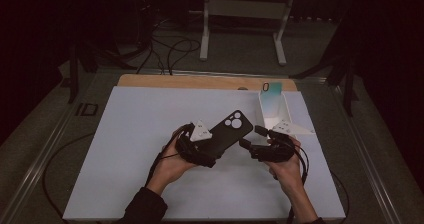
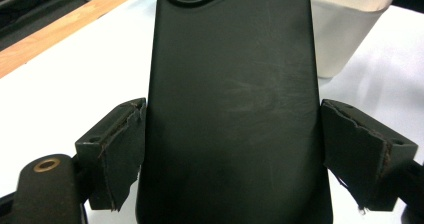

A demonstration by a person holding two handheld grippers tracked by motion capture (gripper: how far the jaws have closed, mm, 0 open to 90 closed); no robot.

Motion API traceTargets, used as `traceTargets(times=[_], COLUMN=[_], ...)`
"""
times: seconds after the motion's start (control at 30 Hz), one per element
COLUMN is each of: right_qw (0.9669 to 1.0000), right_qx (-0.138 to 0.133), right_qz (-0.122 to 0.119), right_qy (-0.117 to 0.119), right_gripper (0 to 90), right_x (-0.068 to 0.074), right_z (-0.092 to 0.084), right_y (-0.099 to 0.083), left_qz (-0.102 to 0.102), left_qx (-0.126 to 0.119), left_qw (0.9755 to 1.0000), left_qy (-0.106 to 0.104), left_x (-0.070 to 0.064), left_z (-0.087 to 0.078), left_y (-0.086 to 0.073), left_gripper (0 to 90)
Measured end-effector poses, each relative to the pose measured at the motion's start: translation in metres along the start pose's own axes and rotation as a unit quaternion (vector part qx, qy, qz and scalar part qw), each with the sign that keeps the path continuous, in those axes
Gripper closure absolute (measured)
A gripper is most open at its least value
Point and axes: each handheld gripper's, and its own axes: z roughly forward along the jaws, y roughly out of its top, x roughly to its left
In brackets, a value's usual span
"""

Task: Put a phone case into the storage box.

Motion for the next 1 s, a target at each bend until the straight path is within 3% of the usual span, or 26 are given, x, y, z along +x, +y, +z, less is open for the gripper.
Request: traceTargets(times=[0.33, 0.57, 0.73, 0.87, 1.0], right_qw=[0.998, 0.9946, 0.9918, 0.9907, 0.9918], right_qx=[0.011, 0.012, 0.012, 0.021, 0.021], right_qz=[0.046, 0.066, 0.071, 0.061, 0.052], right_qy=[0.041, 0.078, 0.105, 0.12, 0.115], right_gripper=[43.1, 63.6, 79.4, 83.4, 85.1], right_x=[-0.001, 0.003, 0.007, 0.012, 0.018], right_z=[0.007, 0.014, 0.016, 0.017, 0.018], right_y=[0.002, 0.002, 0.002, 0.003, 0.004], left_qz=[0.008, 0.024, 0.032, 0.038, 0.037], left_qx=[-0.021, -0.013, -0.002, 0.006, 0.004], left_qw=[0.9997, 0.9996, 0.9994, 0.9992, 0.9993], left_qy=[-0.013, -0.011, -0.012, -0.005, 0.001], left_x=[-0.01, -0.02, -0.023, -0.025, -0.025], left_z=[0.001, 0.009, 0.013, 0.014, 0.015], left_y=[0.003, 0.004, 0.003, 0.002, 0.002], left_gripper=[15.4, 15.3, 15.1, 14.8, 14.2])
